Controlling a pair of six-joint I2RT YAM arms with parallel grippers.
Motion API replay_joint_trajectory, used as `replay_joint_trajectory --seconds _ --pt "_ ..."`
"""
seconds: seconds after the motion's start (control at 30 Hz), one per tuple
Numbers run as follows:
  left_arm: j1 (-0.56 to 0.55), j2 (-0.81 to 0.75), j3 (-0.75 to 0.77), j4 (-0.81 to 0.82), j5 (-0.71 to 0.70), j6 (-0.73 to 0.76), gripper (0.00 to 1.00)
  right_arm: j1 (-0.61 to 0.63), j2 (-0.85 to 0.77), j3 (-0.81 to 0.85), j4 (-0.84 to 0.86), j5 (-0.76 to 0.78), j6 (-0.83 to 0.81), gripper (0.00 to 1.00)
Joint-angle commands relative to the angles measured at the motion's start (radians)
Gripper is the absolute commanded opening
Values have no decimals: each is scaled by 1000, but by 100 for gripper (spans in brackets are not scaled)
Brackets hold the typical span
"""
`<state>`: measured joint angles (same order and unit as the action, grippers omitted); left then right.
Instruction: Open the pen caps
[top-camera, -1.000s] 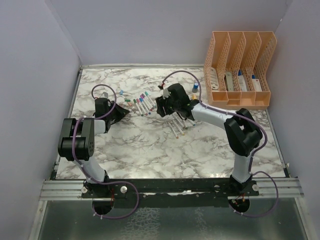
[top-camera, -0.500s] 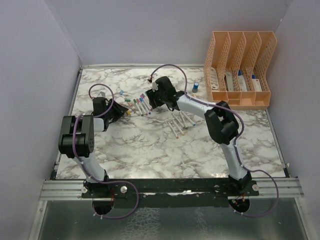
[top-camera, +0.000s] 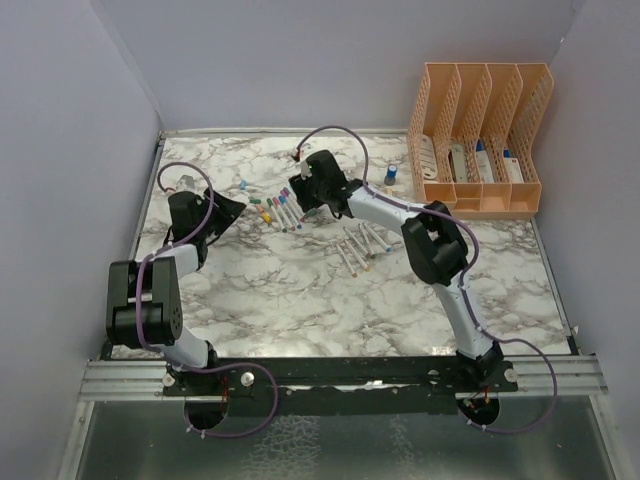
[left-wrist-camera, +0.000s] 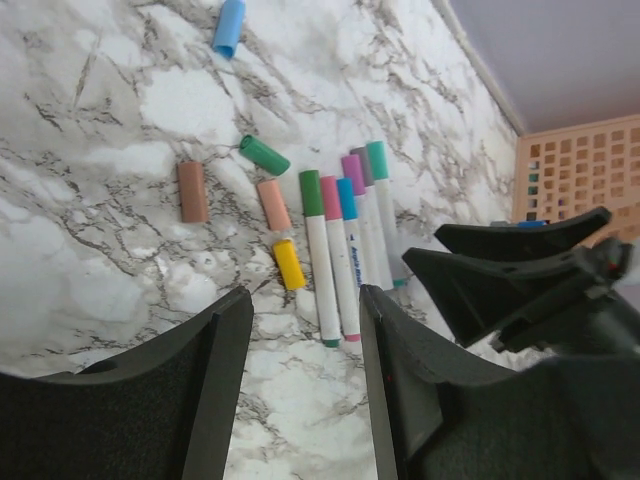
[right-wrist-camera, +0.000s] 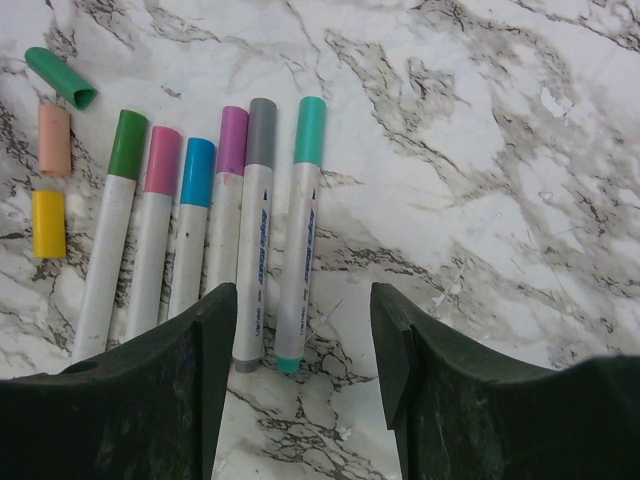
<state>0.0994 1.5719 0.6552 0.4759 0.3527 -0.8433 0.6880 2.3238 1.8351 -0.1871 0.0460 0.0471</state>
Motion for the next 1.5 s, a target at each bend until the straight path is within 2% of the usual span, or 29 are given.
replay_joint_trajectory --seconds 0.0,0.17,0.83,1.3,1.47 --pt "11 -97 -26 6 -14 -8 50 0 52 45 -14 36 -7 55" --pt "12 -153 -36 6 -5 -20 52 -6 73 67 -17 36 -9 54" --pt "13 -166 -37 6 12 -36 52 -20 105 102 -30 35 -10 52" --pt "13 -170 -27 7 21 -56 52 -19 132 99 -62 8 -4 44" --pt "12 -176 -25 12 36 -64 52 -20 134 73 -73 0 20 34"
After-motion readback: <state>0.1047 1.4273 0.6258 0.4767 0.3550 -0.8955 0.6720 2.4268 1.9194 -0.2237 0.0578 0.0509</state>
